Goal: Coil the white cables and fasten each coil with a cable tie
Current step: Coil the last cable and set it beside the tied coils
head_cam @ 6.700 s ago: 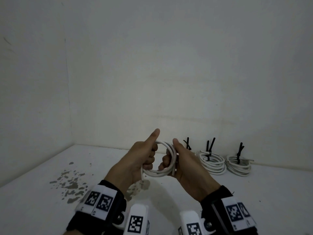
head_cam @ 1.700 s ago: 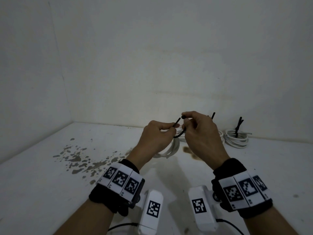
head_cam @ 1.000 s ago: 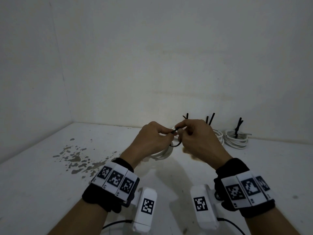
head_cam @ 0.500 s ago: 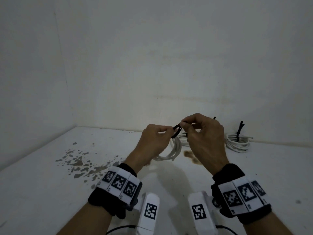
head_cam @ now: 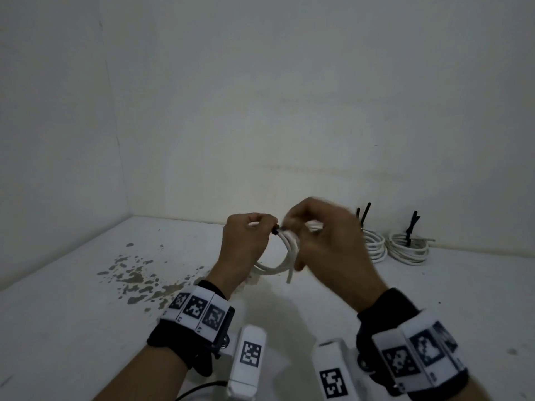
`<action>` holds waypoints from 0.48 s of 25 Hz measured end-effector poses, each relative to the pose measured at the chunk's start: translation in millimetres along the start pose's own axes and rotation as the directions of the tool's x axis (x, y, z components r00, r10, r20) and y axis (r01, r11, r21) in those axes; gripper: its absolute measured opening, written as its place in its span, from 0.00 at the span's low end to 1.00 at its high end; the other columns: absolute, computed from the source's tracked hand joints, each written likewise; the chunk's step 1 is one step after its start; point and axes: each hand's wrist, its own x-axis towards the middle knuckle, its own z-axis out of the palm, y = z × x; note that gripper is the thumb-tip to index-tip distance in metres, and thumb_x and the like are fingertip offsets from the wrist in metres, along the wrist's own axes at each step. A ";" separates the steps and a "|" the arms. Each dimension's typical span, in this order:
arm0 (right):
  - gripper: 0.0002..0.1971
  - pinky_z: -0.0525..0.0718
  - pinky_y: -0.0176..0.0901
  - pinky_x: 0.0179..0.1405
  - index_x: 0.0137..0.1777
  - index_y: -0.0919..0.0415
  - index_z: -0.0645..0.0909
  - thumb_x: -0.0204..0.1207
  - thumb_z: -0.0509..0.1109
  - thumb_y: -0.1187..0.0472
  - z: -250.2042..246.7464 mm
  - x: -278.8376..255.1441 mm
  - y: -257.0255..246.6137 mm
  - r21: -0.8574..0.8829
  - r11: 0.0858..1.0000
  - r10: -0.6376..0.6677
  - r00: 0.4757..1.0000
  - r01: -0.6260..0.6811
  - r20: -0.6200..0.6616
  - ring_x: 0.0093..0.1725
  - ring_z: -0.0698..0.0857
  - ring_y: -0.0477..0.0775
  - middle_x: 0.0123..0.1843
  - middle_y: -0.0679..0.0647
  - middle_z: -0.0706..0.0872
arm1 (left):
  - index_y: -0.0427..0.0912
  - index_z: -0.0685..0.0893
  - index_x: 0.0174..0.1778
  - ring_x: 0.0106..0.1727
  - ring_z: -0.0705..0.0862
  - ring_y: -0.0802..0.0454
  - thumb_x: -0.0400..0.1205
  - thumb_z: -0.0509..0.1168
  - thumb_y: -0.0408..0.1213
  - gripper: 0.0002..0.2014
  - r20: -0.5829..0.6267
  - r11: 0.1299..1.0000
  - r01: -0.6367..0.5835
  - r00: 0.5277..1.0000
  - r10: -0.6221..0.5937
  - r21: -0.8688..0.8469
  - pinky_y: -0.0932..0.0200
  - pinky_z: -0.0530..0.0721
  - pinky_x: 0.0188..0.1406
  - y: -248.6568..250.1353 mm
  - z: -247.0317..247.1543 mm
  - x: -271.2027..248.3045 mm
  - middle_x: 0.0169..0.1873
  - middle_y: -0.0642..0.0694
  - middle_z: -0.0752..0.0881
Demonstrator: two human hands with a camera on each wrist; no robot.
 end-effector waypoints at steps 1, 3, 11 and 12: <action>0.09 0.79 0.38 0.22 0.37 0.60 0.84 0.78 0.73 0.70 -9.4 5.6 -0.9 0.047 0.998 0.048 0.995 -0.044 -0.084 0.24 0.86 0.50 0.37 0.49 0.89 | 0.45 0.89 0.27 0.22 0.75 0.55 0.78 0.69 0.37 0.13 0.032 1.000 -0.029 0.999 0.029 0.007 0.62 0.69 0.24 2.1 0.2 -1.3 0.20 0.49 0.84; 0.07 0.82 0.43 0.19 0.39 0.61 0.84 0.79 0.73 0.68 -26.2 12.9 -0.9 0.107 0.990 0.109 0.974 -0.089 -0.198 0.21 0.86 0.54 0.40 0.51 0.89 | 0.48 0.88 0.26 0.19 0.69 0.57 0.79 0.68 0.35 0.15 0.106 0.998 -0.067 0.992 0.066 0.000 0.63 0.65 0.22 8.3 3.8 -7.9 0.17 0.54 0.80; 0.07 0.88 0.54 0.33 0.38 0.55 0.86 0.77 0.76 0.63 -20.7 11.4 -9.5 -0.010 1.000 0.008 0.995 -0.010 -0.102 0.30 0.89 0.56 0.35 0.43 0.89 | 0.49 0.91 0.34 0.21 0.71 0.60 0.82 0.67 0.42 0.12 0.103 0.993 0.117 0.988 -0.113 -0.031 0.61 0.69 0.26 7.2 4.1 -6.0 0.15 0.59 0.77; 0.06 0.89 0.51 0.38 0.39 0.54 0.87 0.77 0.76 0.60 -20.8 10.7 -11.4 -0.001 1.000 0.005 0.998 -0.005 -0.062 0.33 0.89 0.51 0.35 0.43 0.90 | 0.50 0.90 0.35 0.23 0.71 0.57 0.82 0.67 0.45 0.12 0.105 0.981 0.184 0.979 -0.177 -0.060 0.61 0.69 0.26 6.4 2.9 -5.5 0.16 0.59 0.75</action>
